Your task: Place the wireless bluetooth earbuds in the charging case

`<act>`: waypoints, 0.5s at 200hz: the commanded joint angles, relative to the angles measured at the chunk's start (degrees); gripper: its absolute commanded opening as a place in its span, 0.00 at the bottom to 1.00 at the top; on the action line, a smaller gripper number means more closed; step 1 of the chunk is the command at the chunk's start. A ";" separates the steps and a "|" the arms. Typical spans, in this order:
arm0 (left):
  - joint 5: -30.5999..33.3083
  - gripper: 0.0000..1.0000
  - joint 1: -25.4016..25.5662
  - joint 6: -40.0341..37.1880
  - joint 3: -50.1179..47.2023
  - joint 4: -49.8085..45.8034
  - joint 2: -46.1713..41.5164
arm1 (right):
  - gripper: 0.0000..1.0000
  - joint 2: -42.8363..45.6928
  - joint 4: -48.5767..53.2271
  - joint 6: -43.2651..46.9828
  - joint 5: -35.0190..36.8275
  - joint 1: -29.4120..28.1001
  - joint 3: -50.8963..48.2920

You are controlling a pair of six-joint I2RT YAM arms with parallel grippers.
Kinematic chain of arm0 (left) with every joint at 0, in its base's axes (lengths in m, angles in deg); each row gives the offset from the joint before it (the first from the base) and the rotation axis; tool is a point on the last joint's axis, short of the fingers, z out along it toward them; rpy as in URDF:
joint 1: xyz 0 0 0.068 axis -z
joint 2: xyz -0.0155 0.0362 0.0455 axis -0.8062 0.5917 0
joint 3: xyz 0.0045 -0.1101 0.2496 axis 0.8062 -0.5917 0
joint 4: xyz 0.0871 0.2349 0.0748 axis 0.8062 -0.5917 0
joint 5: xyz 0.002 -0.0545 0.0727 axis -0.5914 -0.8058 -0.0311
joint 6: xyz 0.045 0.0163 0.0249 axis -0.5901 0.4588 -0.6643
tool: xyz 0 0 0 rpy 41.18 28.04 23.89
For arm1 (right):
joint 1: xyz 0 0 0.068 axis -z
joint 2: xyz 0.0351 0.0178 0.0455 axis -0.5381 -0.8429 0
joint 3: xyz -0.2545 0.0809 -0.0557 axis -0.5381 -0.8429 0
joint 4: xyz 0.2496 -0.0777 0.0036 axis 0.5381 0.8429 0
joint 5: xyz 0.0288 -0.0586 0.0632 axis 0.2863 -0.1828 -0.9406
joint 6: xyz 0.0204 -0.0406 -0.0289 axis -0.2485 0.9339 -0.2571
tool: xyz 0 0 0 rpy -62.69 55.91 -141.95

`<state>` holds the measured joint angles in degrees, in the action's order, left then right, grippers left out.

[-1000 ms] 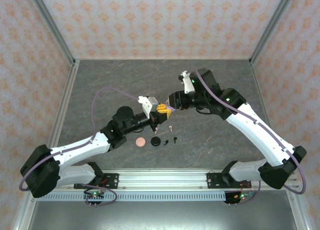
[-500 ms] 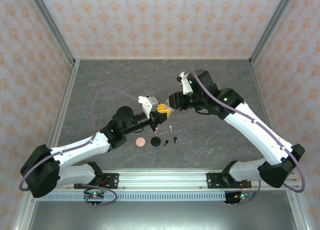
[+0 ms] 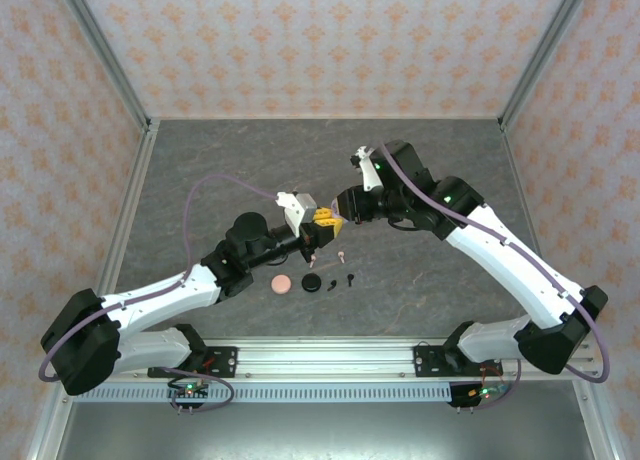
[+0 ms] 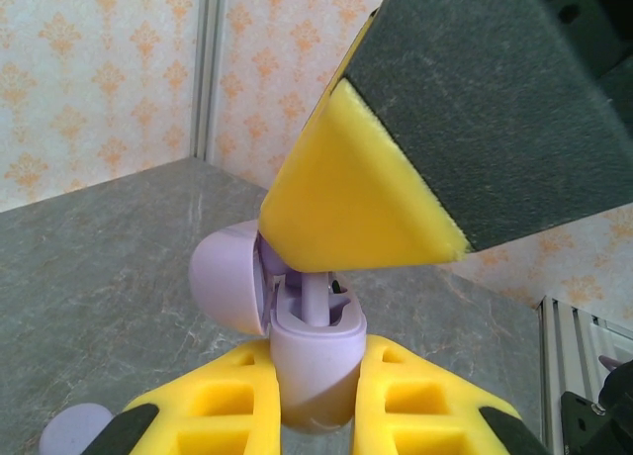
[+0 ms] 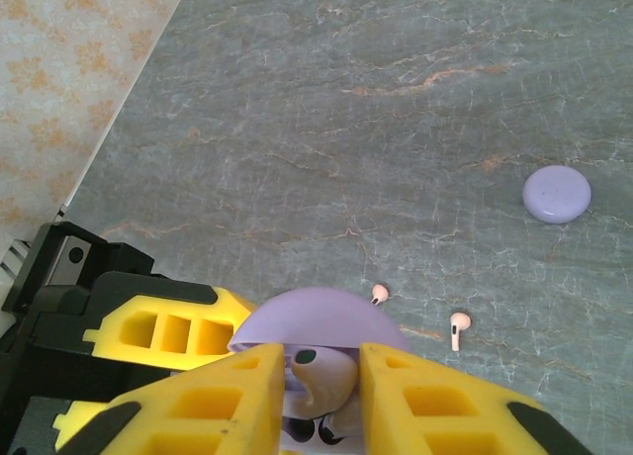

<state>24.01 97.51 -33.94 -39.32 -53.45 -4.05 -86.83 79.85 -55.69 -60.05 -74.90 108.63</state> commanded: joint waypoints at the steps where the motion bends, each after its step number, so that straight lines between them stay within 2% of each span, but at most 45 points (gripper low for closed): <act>1: 1.09 0.00 0.24 -0.51 1.42 0.89 0.49 | 0.23 -0.20 1.61 0.99 1.44 -0.45 1.32; 37: 1.00 0.00 0.22 -0.54 1.32 0.63 0.23 | 0.18 0.38 1.38 2.70 2.68 -0.45 1.56; 100: 0.43 0.00 0.24 -0.74 1.34 -0.18 0.05 | 0.18 1.20 3.60 10.58 5.43 -0.44 2.74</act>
<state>24.43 97.51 -33.94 -39.32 -54.48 -4.05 -86.85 81.07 -50.01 -57.27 -74.97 108.89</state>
